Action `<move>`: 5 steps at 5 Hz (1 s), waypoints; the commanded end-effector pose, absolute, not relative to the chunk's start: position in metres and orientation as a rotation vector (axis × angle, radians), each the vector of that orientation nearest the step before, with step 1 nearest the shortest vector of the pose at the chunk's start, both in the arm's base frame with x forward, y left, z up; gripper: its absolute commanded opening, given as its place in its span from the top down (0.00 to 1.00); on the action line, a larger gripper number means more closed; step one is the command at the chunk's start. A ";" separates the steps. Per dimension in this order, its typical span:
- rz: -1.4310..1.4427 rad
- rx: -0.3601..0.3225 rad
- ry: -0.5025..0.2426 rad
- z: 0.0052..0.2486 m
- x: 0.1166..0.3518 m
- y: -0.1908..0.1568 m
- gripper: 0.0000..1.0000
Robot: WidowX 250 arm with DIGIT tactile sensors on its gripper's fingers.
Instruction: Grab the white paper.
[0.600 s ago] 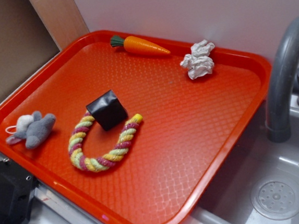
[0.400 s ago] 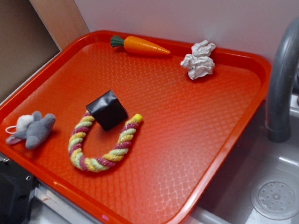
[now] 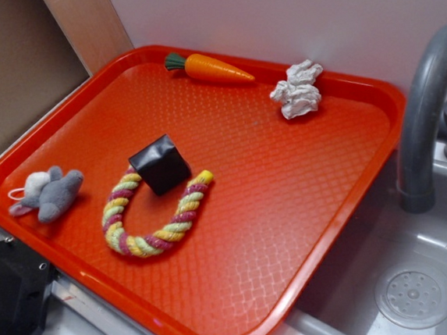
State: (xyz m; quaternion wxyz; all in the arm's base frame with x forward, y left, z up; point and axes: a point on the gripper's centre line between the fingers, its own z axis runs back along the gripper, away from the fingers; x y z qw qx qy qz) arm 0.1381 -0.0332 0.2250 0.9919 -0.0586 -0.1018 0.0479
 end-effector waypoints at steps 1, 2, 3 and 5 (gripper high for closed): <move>0.253 -0.311 -0.289 0.185 0.202 -0.065 0.00; 0.296 -0.353 -0.291 0.155 0.245 -0.085 0.00; 0.340 -0.283 -0.335 0.140 0.281 -0.094 0.00; 0.389 -0.217 -0.355 0.102 0.339 -0.125 0.00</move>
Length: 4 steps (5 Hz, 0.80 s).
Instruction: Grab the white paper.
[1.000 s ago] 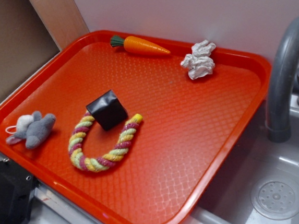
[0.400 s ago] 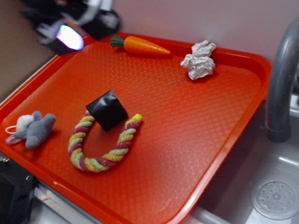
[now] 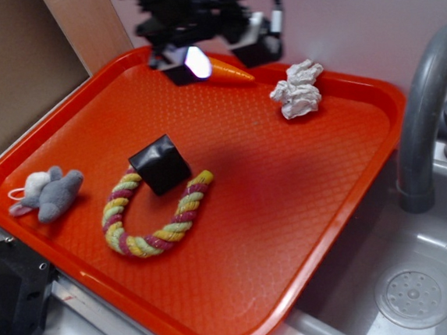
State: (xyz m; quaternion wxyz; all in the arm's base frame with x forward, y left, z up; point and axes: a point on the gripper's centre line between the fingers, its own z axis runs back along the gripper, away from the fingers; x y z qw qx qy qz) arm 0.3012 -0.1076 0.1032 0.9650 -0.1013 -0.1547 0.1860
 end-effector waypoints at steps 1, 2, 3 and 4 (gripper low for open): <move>0.422 -0.209 -0.368 0.088 0.355 -0.128 0.00; 0.406 -0.176 -0.384 0.076 0.376 -0.125 0.00; 0.408 -0.126 -0.395 0.070 0.381 -0.123 0.00; 0.387 -0.048 -0.389 0.057 0.383 -0.123 0.00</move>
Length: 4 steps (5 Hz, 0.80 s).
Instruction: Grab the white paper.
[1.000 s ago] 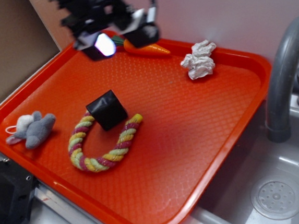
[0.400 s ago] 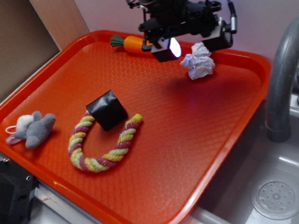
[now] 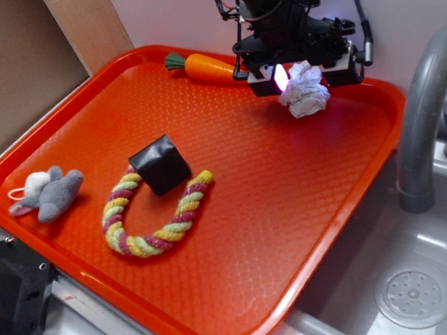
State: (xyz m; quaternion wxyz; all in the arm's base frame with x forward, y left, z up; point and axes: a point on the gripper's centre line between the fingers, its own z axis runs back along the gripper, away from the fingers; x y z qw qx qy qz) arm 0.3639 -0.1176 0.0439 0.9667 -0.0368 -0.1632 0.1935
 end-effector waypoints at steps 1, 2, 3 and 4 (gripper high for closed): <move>0.375 0.007 -0.383 0.048 0.382 -0.123 0.04; 0.361 0.053 -0.367 0.044 0.380 -0.124 0.56; 0.338 0.063 -0.355 0.049 0.377 -0.124 1.00; 0.301 0.045 -0.244 0.084 0.362 -0.114 1.00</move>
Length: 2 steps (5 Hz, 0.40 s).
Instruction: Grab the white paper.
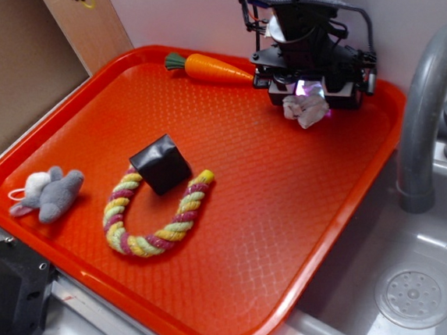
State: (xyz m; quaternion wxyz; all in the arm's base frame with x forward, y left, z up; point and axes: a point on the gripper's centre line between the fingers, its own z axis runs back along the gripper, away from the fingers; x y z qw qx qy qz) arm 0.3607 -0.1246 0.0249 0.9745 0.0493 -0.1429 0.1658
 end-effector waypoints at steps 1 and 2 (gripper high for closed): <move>0.257 -0.028 -0.112 0.127 0.339 -0.092 1.00; 0.293 -0.099 -0.083 0.171 0.308 -0.059 1.00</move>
